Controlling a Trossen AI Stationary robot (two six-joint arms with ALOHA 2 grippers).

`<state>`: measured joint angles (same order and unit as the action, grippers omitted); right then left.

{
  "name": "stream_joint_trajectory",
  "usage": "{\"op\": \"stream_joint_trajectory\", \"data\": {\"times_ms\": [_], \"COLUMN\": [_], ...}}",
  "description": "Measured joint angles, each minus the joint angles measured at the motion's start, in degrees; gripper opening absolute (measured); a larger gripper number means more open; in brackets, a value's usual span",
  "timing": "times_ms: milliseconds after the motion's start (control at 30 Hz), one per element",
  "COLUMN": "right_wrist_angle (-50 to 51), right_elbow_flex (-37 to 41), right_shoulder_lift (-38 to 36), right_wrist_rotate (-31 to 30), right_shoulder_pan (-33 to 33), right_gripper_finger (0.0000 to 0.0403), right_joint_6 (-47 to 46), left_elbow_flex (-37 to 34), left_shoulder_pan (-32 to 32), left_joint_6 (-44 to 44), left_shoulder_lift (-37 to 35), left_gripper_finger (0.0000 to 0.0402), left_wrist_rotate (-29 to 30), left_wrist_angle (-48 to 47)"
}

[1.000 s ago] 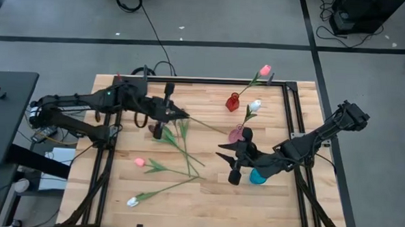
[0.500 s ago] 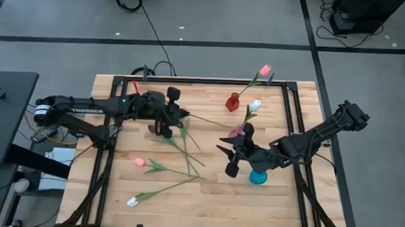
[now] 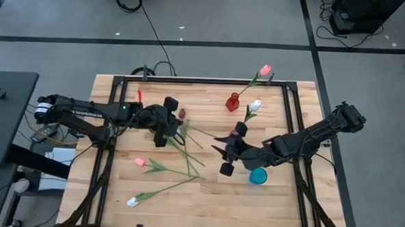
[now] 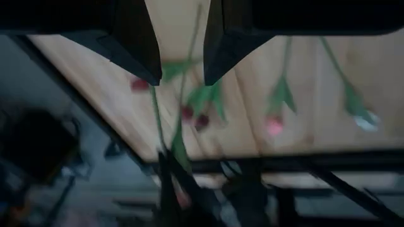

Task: Sort flowers into vase by color
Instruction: Put the top white tulip into the pink vase

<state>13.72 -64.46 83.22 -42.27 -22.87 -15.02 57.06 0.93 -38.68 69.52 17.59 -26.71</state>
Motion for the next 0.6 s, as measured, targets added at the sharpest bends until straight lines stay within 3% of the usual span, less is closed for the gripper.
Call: {"op": "stream_joint_trajectory", "data": {"times_ms": [267,433,600], "right_wrist_angle": [1.29,2.55,3.89], "right_elbow_flex": [0.02,-0.01,-0.01], "right_shoulder_lift": [2.08,2.11,3.14], "right_wrist_rotate": [0.6,4.62,3.3], "right_shoulder_pan": [2.44,2.44,2.44], "right_gripper_finger": [0.0158,0.019,0.0189], "right_joint_6": [-1.44,-1.94,-3.65], "left_elbow_flex": [0.02,0.02,0.02], "left_shoulder_pan": [3.02,3.32,3.32], "left_joint_6": [-5.65,-8.07,-10.21], "left_shoulder_lift": [-0.02,-0.02,-0.02], "left_gripper_finger": [0.0016,0.0016,0.0016], "left_wrist_rotate": [3.55,3.84,3.61], "left_wrist_angle": [-0.14,2.12,4.65]}}
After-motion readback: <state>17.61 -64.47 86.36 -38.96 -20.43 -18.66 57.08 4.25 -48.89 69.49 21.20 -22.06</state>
